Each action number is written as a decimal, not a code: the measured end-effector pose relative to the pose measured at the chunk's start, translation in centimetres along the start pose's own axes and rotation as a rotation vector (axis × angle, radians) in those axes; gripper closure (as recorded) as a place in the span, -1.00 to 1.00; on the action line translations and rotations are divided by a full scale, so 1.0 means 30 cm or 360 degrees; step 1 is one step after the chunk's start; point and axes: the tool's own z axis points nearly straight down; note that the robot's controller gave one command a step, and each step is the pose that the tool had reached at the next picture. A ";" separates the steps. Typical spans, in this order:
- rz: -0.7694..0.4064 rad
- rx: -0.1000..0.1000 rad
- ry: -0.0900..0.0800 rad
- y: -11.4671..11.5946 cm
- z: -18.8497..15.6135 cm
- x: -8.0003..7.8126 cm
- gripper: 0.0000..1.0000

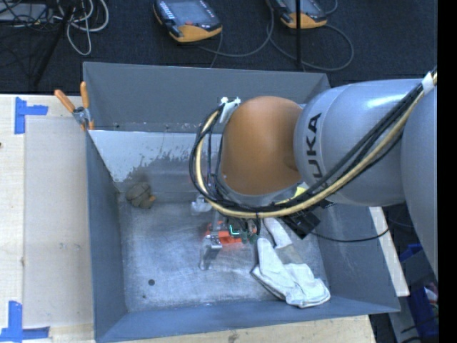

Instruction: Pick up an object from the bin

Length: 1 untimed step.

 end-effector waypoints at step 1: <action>0.0006 -0.0002 -0.0011 -0.002 -0.012 -0.006 -1.00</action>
Offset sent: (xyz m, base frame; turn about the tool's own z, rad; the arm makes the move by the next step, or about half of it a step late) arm 0.0304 -0.0369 -0.1035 0.0060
